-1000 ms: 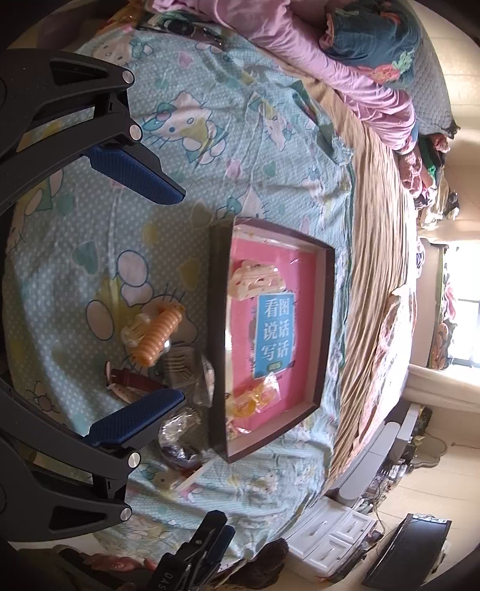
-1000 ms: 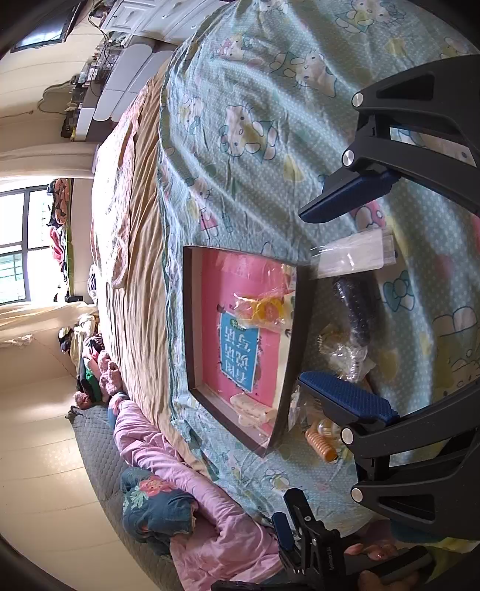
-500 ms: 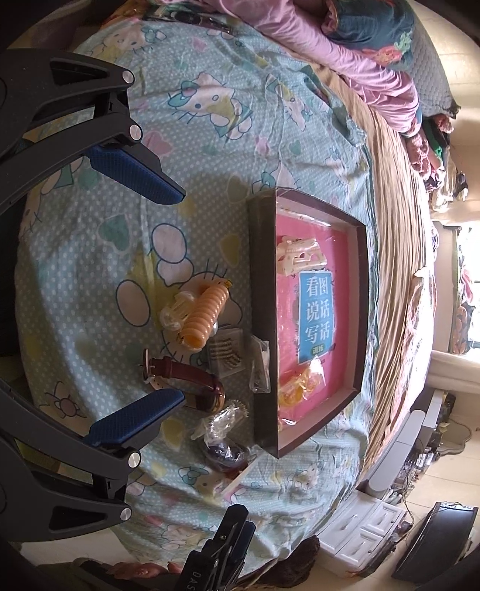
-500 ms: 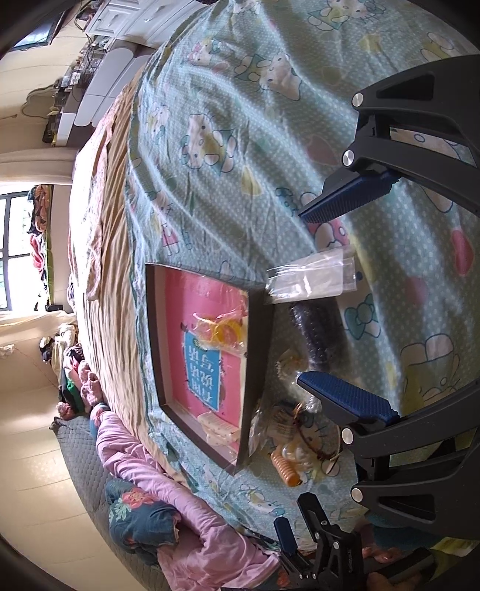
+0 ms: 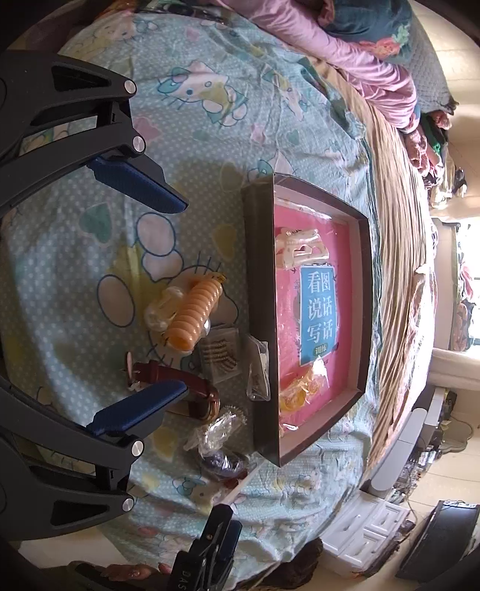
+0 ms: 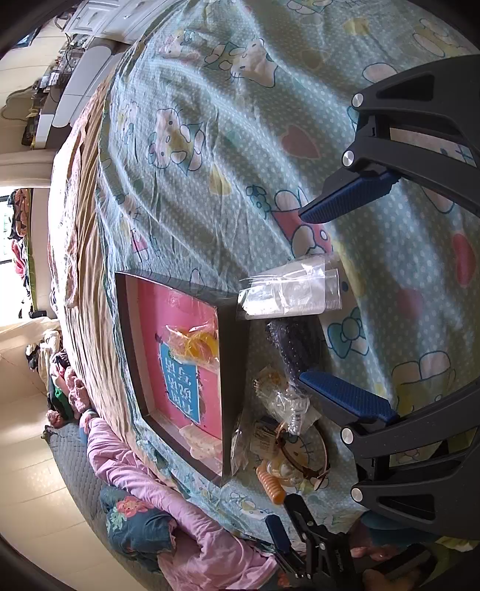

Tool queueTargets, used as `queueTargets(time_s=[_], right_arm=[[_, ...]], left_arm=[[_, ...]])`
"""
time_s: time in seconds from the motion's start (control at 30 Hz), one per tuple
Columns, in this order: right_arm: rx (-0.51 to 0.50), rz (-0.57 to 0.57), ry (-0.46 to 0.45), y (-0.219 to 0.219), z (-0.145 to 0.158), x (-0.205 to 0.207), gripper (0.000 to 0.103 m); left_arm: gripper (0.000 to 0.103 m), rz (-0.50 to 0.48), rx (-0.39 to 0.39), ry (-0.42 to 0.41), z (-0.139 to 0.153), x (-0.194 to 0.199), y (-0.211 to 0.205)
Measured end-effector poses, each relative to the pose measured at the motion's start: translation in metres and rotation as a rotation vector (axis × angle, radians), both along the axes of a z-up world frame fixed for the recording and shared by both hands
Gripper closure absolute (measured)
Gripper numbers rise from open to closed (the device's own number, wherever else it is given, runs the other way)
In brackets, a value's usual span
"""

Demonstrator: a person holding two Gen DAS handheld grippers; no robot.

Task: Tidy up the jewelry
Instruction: 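Grasp orange spiral hair tie with left tool while right tool grasps clear packet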

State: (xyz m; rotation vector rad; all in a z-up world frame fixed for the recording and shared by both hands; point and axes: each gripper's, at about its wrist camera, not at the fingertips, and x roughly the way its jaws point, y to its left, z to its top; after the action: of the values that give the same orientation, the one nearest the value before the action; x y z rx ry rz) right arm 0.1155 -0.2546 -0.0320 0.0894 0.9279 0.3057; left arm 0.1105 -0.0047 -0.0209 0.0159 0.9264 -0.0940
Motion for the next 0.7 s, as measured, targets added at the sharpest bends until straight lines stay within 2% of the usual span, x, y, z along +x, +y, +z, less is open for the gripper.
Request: queueTargets(time_s=[0.1, 0.33, 0.47, 0.6, 0.7], right_arm=[[0.0, 0.0, 0.009, -0.001, -0.004, 0.002, 0.023], [0.0, -0.003, 0.037, -0.003, -0.014, 0.009, 0.027], [0.021, 0.008, 0.058, -0.002, -0.021, 0.014, 0.034], [0.051, 0.01, 0.093, -0.006, -0.03, 0.021, 0.054], [0.07, 0.008, 0.093, -0.009, -0.032, 0.023, 0.059]], left_arm=[[0.03, -0.009, -0.007, 0.021, -0.008, 0.006, -0.002], [0.039, -0.032, -0.019, -0.007, -0.006, 0.012, -0.006], [0.048, -0.042, -0.029, -0.013, -0.004, 0.017, -0.007], [0.059, -0.043, -0.043, -0.001, -0.007, 0.02, -0.006], [0.065, -0.042, -0.052, 0.005, -0.008, 0.02, -0.004]])
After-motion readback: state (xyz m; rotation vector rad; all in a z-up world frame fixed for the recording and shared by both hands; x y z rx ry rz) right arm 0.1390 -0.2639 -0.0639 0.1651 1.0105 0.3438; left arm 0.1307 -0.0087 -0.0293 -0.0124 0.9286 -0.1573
